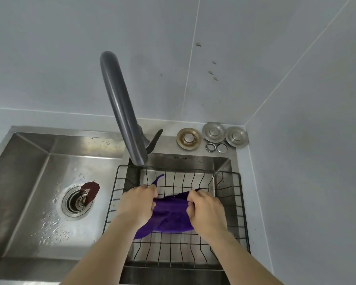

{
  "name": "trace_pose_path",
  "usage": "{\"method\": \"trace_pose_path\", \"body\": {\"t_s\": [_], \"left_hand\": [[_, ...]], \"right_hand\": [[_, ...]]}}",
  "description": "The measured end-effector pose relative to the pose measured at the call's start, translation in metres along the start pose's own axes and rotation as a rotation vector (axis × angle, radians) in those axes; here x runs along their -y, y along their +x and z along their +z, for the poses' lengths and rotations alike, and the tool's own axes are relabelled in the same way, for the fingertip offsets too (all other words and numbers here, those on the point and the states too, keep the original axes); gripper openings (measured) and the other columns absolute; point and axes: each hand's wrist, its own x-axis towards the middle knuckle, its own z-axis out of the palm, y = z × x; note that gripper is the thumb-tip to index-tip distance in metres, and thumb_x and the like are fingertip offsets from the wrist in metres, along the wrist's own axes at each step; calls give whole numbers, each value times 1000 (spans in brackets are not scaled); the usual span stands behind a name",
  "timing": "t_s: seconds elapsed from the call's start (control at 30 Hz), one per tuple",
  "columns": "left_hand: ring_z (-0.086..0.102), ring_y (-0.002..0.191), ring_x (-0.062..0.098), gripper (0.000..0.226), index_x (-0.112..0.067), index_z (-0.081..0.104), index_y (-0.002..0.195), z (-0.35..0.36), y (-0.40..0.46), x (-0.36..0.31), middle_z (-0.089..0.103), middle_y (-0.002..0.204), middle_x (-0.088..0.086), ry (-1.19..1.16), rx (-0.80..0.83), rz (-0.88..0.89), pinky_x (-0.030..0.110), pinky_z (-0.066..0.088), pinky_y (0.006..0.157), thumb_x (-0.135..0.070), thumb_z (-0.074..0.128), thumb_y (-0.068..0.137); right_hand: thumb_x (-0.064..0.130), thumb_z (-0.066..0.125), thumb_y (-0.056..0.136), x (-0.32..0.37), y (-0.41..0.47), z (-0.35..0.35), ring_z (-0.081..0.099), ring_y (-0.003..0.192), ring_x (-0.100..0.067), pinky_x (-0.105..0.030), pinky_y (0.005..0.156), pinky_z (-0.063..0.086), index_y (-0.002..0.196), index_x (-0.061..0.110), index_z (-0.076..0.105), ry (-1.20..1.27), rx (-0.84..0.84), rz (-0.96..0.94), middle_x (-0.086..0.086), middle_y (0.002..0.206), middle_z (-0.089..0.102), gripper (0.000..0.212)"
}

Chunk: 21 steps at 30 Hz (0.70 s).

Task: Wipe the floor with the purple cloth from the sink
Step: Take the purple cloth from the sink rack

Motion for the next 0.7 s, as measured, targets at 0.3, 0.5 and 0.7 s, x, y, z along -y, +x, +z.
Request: {"method": "trace_pose_path", "body": {"t_s": [0.3,0.5,0.7], "left_hand": [[56,110,26,21,-20,63,102,-60,-75,5,59,113,1,14,-393,93,40,46,90,-28,72,85],[64,111,24,24,-23,58,89,-110,-189,15,71,103,-3,45,-680,265,44,50,98,-27,80,79],[57,122,22,15,-23,53,98,-151,-315,25,69,111,-6,5,-830,332,41,33,116,-26,65,90]], "right_hand": [[11,47,101,47,-38,-76,63,73,-14,-36,79,55,102,25,42,57,-122,-28,6,91,61,16],[16,40,104,102,-126,-144,57,79,-20,-39,67,45,103,20,42,37,-210,-83,5,100,59,5],[46,51,98,165,-257,-198,56,85,-25,-34,74,36,105,17,54,6,-440,-267,0,100,61,30]]}}
